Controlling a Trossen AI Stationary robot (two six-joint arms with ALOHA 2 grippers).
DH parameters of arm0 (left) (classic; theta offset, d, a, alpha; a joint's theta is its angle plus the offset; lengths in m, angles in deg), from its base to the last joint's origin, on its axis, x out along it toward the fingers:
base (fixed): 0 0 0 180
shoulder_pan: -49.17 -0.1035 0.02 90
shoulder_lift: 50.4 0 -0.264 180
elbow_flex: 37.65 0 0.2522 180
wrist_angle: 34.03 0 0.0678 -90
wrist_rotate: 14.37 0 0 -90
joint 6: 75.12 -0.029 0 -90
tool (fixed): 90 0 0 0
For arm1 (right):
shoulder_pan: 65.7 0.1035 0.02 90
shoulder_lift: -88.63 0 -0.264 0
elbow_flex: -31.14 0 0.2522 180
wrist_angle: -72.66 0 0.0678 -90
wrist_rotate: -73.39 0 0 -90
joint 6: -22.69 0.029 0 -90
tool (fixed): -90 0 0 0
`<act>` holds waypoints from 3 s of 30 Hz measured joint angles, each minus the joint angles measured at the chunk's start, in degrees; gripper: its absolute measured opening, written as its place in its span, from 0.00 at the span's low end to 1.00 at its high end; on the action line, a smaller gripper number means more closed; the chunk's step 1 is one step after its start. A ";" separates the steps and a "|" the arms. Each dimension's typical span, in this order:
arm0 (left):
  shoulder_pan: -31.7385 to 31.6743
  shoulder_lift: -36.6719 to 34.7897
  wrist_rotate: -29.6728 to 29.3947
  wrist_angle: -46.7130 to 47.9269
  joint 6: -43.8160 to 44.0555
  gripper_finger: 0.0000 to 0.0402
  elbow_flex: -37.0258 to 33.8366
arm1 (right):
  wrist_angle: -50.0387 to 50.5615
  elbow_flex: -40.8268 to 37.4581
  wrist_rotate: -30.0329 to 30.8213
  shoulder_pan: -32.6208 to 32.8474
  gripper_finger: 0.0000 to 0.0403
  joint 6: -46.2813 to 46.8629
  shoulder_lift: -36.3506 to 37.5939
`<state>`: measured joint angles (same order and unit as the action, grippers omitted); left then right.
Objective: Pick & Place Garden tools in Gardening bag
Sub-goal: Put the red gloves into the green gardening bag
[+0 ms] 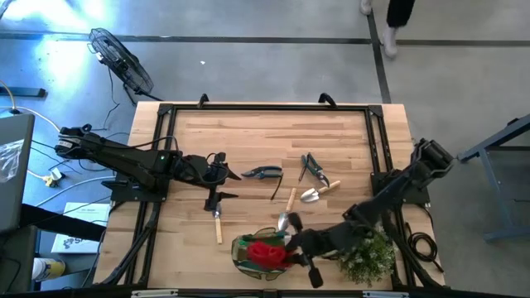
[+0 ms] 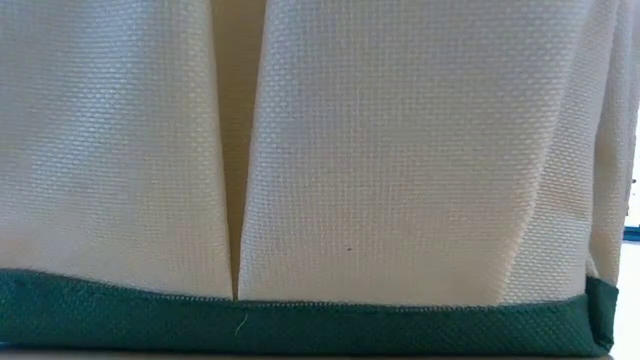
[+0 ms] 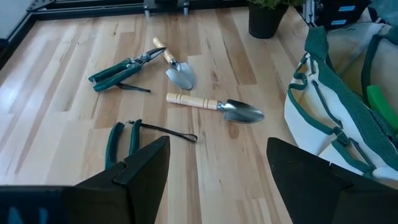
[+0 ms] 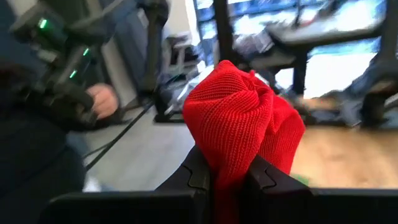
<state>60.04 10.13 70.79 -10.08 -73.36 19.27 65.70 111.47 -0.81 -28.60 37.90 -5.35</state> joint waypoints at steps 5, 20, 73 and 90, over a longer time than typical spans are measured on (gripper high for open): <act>0.00 0.00 0.00 -0.12 0.66 0.65 0.00 | -0.95 -0.02 -4.23 -2.10 0.06 1.51 -2.84; 0.02 0.00 0.13 0.22 2.07 0.65 0.00 | 1.34 -0.02 -5.75 -5.55 0.06 2.98 -7.32; 0.02 0.00 2.76 0.71 2.65 0.65 0.00 | 26.20 0.04 -19.52 -9.27 0.06 24.50 -6.52; 0.01 0.00 2.74 0.68 2.72 0.65 0.00 | 26.20 0.00 -22.23 -8.21 0.11 25.54 -6.55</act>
<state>60.05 10.13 73.53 -9.40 -70.63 19.27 91.90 111.47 -23.05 -36.82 63.44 -11.90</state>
